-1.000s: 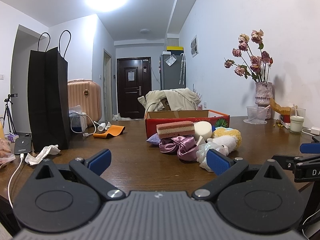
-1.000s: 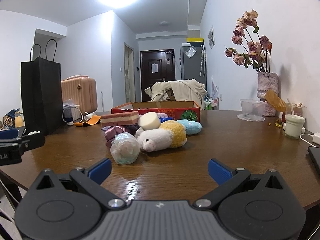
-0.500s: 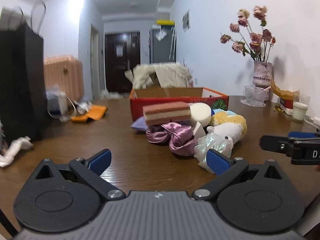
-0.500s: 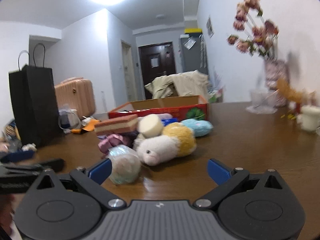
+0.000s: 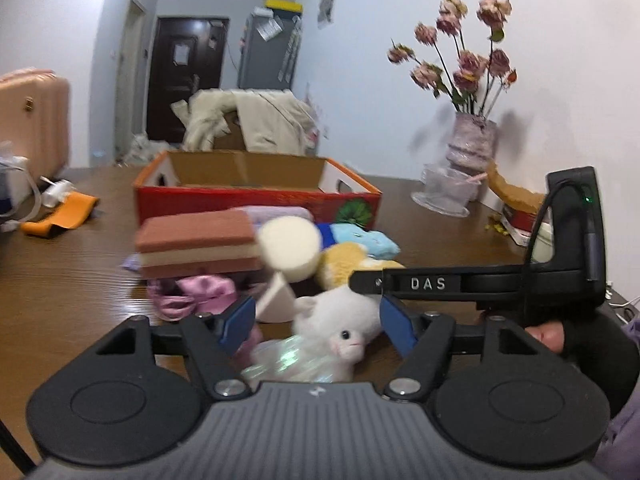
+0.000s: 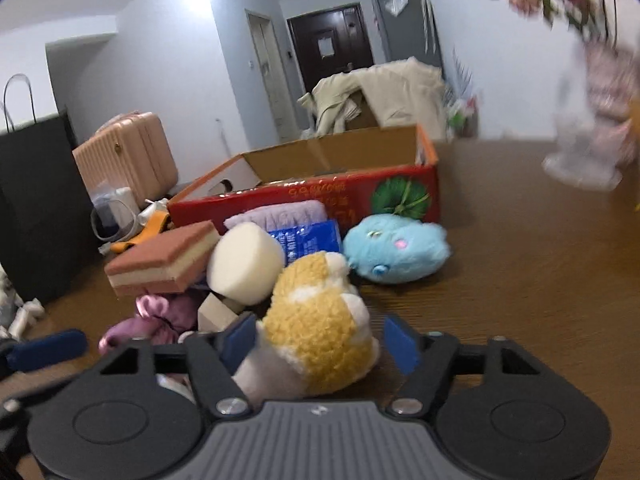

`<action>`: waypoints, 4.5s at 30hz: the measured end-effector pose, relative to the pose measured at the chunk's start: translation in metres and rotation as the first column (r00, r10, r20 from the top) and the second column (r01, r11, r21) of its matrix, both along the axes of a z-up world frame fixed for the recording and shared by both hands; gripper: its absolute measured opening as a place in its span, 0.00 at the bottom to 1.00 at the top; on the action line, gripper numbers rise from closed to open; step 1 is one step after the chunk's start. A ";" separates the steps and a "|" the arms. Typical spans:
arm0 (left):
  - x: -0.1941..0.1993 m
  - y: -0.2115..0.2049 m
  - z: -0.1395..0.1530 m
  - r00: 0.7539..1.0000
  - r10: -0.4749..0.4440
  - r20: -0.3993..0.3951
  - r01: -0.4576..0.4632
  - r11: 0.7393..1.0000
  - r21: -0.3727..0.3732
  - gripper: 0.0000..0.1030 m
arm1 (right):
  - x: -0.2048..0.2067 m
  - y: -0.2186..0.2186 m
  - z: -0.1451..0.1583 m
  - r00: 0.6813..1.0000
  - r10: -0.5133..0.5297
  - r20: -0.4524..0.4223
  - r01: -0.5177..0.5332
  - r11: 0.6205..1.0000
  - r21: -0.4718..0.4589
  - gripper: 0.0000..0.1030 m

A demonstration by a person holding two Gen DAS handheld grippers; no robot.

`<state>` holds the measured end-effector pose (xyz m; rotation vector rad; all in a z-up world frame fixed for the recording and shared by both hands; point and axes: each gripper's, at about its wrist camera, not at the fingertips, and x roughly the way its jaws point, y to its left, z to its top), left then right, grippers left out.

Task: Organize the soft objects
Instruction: 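Grasp the white lamb plush with the left tool while the right tool grasps the yellow plush, then carry both plushes into the cardboard box and open both tools, then move both tools back over the remaining soft items, then grasp the clear plastic bag with the left tool while the right tool grasps the white round sponge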

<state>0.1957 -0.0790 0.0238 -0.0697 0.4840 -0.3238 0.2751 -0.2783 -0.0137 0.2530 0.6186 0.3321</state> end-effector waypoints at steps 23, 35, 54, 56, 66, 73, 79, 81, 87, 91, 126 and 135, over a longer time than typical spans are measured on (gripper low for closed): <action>0.071 -0.071 -0.034 0.936 -0.204 -0.288 0.134 0.960 -0.245 0.48 | -0.047 -0.092 -0.011 0.975 -0.222 -0.014 0.222 0.968 0.119 0.47; 0.130 -0.030 0.054 0.982 -0.131 -0.135 0.081 0.941 -0.328 0.47 | 0.014 -0.065 0.069 0.971 -0.144 0.191 0.118 0.983 0.141 0.46; 0.306 0.004 0.011 0.948 -0.063 -0.311 -0.022 0.964 -0.263 0.49 | 0.186 -0.001 0.028 0.982 -0.176 0.075 0.187 0.967 -0.173 0.48; 0.296 0.010 0.022 0.954 -0.053 -0.294 -0.027 0.965 -0.261 0.49 | 0.178 0.000 0.035 0.979 -0.176 0.101 0.193 0.961 -0.198 0.50; 0.184 0.058 0.098 0.991 -0.032 -0.132 0.010 0.987 -0.161 0.78 | 0.088 -0.016 0.126 0.953 -0.123 0.277 0.177 0.967 -0.183 0.74; 0.093 0.087 0.117 0.998 -0.006 -0.070 0.003 0.999 -0.044 0.91 | 0.005 -0.013 0.149 0.932 -0.062 0.358 0.134 0.974 -0.181 0.81; 0.023 0.109 0.108 0.999 0.052 0.006 -0.052 0.999 0.006 0.98 | -0.069 0.000 0.140 0.907 -0.052 0.417 0.146 0.970 -0.196 0.90; 0.000 0.113 0.095 0.995 0.095 0.024 -0.097 0.994 0.049 0.99 | -0.091 0.007 0.126 0.897 -0.046 0.440 0.159 0.962 -0.224 0.91; -0.069 0.116 0.047 0.984 0.162 0.071 -0.170 0.977 0.127 1.00 | -0.155 0.027 0.073 0.912 -0.004 0.411 0.131 0.950 -0.282 0.94; -0.098 0.115 0.012 0.982 0.185 0.020 -0.186 0.977 0.105 1.00 | -0.179 0.039 0.037 0.941 0.001 0.339 0.087 0.966 -0.244 1.00; 0.007 0.040 -0.035 0.981 -0.036 -0.190 0.018 0.995 -0.096 0.46 | -0.064 0.021 0.008 0.985 -0.074 0.156 0.105 0.975 -0.198 0.75; -0.028 0.093 -0.022 0.982 0.067 -0.178 -0.082 0.994 -0.077 0.46 | 0.005 0.044 0.001 0.996 -0.066 0.054 0.076 0.973 -0.218 0.32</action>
